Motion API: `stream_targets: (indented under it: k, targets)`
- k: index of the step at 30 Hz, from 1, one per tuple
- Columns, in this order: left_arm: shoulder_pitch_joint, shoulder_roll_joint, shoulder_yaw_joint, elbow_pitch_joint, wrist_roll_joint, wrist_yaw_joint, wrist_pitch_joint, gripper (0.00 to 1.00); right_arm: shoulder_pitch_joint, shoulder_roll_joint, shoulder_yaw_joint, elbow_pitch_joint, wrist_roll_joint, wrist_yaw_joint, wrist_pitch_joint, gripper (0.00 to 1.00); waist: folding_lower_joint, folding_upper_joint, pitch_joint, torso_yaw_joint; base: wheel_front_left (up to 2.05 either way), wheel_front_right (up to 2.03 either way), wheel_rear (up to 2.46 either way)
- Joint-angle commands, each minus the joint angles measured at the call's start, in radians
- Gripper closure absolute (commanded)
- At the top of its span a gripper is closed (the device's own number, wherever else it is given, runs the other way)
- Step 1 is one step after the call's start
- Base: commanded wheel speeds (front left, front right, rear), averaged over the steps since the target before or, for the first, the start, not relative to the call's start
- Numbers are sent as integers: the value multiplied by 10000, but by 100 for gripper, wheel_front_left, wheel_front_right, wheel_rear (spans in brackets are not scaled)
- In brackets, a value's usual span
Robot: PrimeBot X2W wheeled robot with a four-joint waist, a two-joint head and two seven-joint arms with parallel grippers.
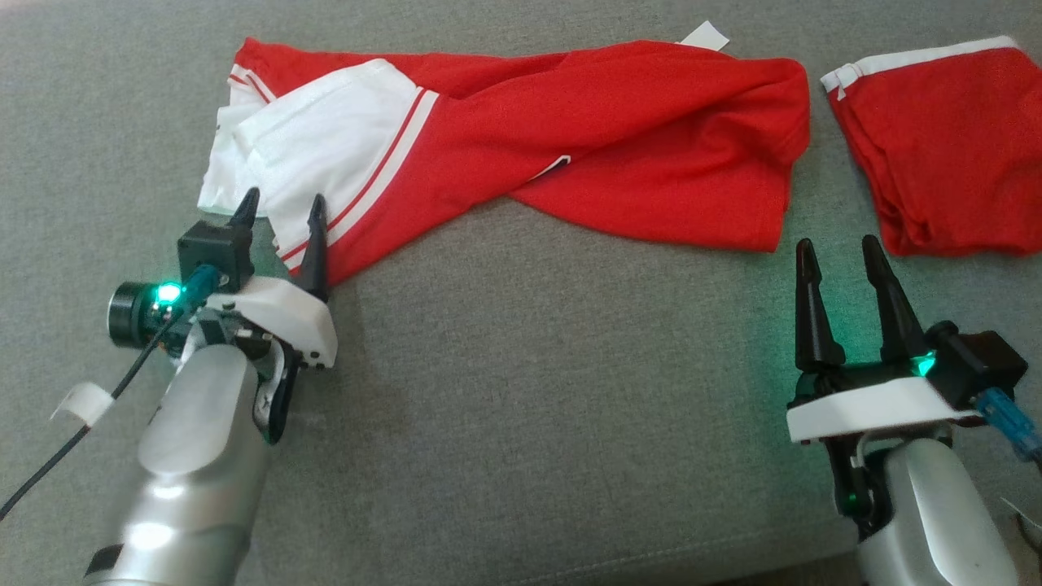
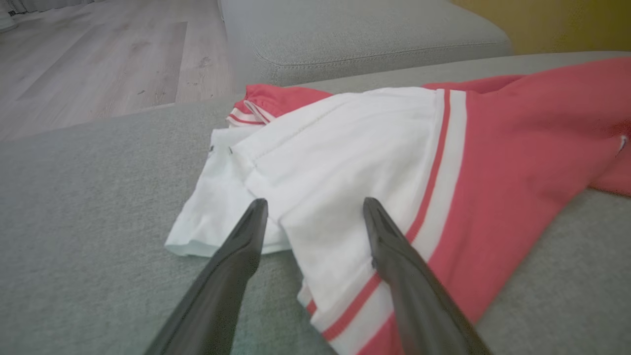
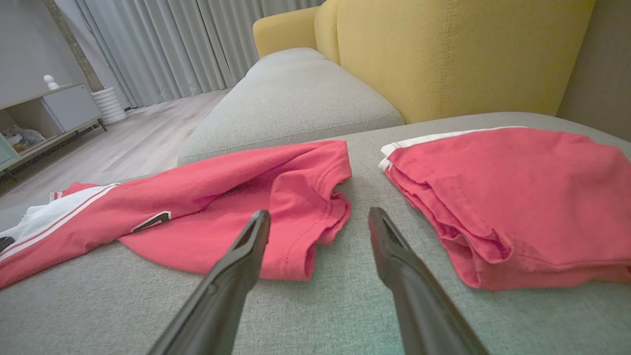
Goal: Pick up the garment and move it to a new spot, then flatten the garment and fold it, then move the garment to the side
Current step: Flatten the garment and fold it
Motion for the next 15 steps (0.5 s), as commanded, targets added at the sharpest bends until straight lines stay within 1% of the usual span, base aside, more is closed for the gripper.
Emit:
stream_targets:
  k: [1,4,5,6,8,11,15]
  targets:
    - [-415,297,317,-159,-65,-50,-36,0,-173,-26,210,-309,63,-9,-108,0,-2,0,-11,8,0,0,0]
    - [-481,252,224,130,-104,-179,-65,1,-183,-26,262,-247,83,-9,-108,0,-2,0,-57,13,0,0,0]
    - [-497,235,175,215,-111,-236,-40,57,-186,-26,283,-222,83,-9,-108,0,-2,0,-81,13,0,0,0]
    - [-516,210,139,264,-128,-292,-68,100,-190,-26,304,-201,84,-9,-108,0,-2,0,-103,10,0,0,0]
    - [-554,189,60,281,-125,-391,-251,100,-205,-26,353,-159,88,-9,-108,0,-2,0,-143,-12,0,0,0]
    - [-570,167,-43,102,-81,-479,-818,100,-216,-26,420,-78,93,-9,-108,0,-2,0,-271,-68,0,0,0]
    - [-552,221,-253,-480,46,-638,-1400,100,-176,-26,456,87,143,-9,-108,0,-2,0,-505,-146,0,0,0]
